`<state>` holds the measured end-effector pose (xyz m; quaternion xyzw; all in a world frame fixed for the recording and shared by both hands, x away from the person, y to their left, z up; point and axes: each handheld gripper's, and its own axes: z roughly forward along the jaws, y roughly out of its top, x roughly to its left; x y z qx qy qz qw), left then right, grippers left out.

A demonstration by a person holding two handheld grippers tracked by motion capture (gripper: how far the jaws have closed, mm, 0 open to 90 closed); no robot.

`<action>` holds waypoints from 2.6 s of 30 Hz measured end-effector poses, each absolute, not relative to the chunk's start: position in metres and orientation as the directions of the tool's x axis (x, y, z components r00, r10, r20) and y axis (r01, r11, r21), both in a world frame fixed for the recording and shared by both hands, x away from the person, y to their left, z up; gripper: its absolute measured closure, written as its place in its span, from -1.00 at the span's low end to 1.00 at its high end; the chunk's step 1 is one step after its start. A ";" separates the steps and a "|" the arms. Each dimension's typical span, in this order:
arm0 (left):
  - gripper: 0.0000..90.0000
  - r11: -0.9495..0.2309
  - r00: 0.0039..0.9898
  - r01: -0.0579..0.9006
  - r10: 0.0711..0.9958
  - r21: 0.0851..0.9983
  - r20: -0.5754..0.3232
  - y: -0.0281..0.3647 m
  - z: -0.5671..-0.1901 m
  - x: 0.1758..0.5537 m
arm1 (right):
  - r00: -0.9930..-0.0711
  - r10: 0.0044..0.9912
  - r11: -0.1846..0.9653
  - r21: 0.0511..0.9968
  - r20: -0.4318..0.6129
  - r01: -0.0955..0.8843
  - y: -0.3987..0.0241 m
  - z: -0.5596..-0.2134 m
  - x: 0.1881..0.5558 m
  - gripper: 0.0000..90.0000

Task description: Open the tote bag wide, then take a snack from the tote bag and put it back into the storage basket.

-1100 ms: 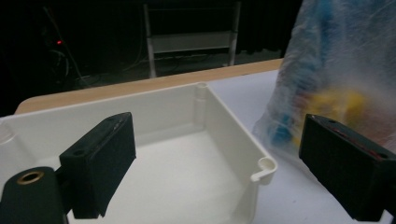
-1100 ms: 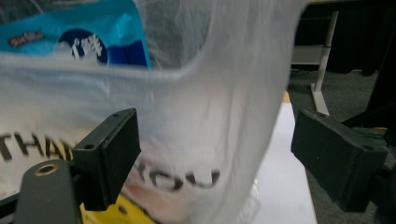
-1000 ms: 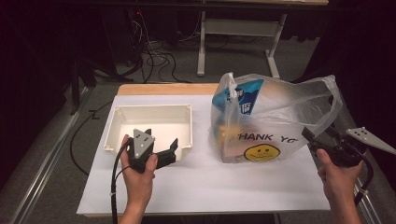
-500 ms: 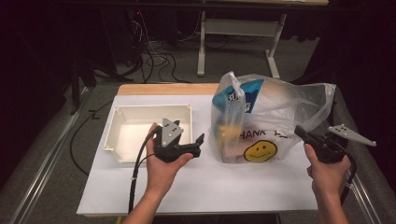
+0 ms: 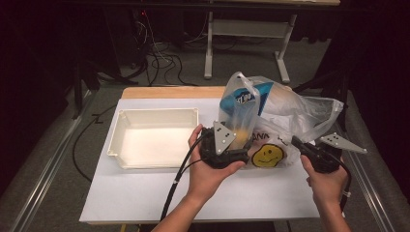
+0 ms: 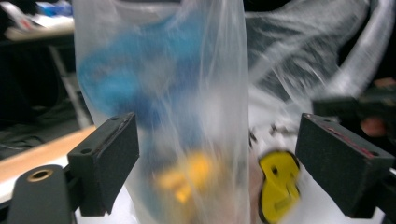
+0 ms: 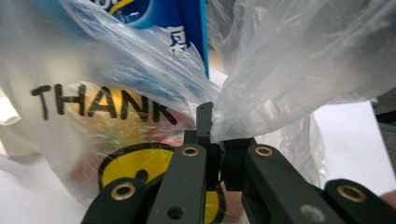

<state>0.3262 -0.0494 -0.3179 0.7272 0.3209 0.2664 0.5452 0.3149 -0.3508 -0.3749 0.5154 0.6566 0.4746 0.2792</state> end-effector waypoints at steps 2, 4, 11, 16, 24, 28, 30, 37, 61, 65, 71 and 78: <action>-0.68 -0.195 0.648 0.173 0.761 0.965 0.037 -0.053 -0.315 0.326 | -0.317 0.941 0.016 0.915 0.122 0.402 -0.348 -0.373 0.314 0.98; -0.65 -0.206 0.624 0.139 0.777 0.969 0.075 -0.063 -0.308 0.326 | -0.334 0.934 0.017 0.920 0.125 0.392 -0.346 -0.371 0.314 0.98; 0.06 -0.234 0.600 0.180 0.796 0.955 0.082 -0.067 -0.311 0.341 | -0.382 0.918 0.049 0.929 0.103 0.367 -0.335 -0.367 0.316 0.97; 0.99 -0.219 0.651 0.240 0.759 0.946 0.011 -0.055 -0.324 0.356 | -0.389 0.917 0.059 0.932 0.091 0.358 -0.340 -0.368 0.314 0.96; 0.84 -0.171 0.660 0.267 0.749 0.948 -0.050 -0.039 -0.330 0.357 | -0.375 0.918 0.006 0.940 0.130 0.340 -0.355 -0.366 0.310 0.59; 0.09 -0.141 0.679 0.234 0.732 0.962 -0.058 -0.040 -0.313 0.348 | -0.316 0.943 -0.002 0.953 0.102 0.302 -0.354 -0.360 0.307 0.00; -0.24 -0.118 0.687 0.210 0.724 0.971 -0.061 -0.041 -0.305 0.343 | -0.302 0.947 -0.019 0.959 0.108 0.283 -0.357 -0.355 0.306 -0.22; -0.65 -0.118 0.634 0.168 0.773 0.979 -0.016 -0.054 -0.277 0.349 | -0.218 0.968 -0.070 0.969 0.123 0.238 -0.375 -0.328 0.309 -0.66; 0.97 -0.049 0.477 0.538 0.840 0.842 -0.256 -0.008 -0.350 0.422 | -0.258 0.962 0.038 0.900 0.084 0.434 -0.363 -0.319 0.390 0.78; 0.96 -0.104 0.489 0.590 0.835 0.800 -0.252 -0.012 -0.369 0.425 | -0.253 0.964 0.043 0.886 0.085 0.462 -0.360 -0.327 0.396 0.51; 0.84 -0.259 0.566 0.647 0.794 0.717 -0.223 -0.029 -0.399 0.419 | -0.270 0.953 -0.007 0.900 0.138 0.435 -0.363 -0.329 0.400 -0.29; 0.94 -0.241 0.567 0.656 0.783 0.715 -0.256 -0.038 -0.421 0.405 | -0.321 0.938 0.049 0.862 0.134 0.504 -0.364 -0.340 0.410 0.74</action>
